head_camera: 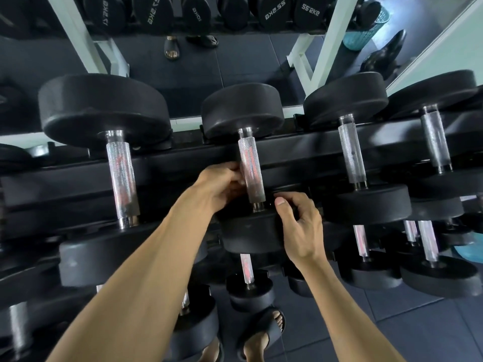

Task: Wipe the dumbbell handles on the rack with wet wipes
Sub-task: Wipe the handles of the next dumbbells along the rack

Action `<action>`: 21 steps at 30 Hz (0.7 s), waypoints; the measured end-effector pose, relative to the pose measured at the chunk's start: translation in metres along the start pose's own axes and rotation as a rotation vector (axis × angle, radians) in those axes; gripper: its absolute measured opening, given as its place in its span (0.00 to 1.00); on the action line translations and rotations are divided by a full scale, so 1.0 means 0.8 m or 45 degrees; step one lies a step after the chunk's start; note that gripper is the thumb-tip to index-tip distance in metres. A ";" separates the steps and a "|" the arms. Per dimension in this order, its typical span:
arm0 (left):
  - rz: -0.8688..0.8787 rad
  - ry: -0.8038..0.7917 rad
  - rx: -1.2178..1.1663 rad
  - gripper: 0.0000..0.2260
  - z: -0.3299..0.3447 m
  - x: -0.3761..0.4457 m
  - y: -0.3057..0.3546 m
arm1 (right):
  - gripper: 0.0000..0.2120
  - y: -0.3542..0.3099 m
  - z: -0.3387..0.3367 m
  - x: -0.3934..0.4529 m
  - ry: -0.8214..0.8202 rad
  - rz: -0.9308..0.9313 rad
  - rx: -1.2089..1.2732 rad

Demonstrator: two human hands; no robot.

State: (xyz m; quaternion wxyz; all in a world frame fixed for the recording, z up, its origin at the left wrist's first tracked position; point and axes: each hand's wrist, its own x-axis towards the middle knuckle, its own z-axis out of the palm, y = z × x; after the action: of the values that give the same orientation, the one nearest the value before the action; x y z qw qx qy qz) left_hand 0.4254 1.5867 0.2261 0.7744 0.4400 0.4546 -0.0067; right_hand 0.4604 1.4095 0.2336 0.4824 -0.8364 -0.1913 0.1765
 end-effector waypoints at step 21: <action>-0.096 0.057 0.477 0.16 0.002 -0.015 -0.012 | 0.26 0.019 0.003 -0.005 0.027 -0.153 -0.131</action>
State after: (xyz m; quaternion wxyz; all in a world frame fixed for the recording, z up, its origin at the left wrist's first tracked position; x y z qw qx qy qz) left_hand 0.4154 1.5749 0.2284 0.6679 0.5593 0.4785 -0.1104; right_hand 0.4576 1.4026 0.2196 0.4504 -0.8490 -0.2447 0.1285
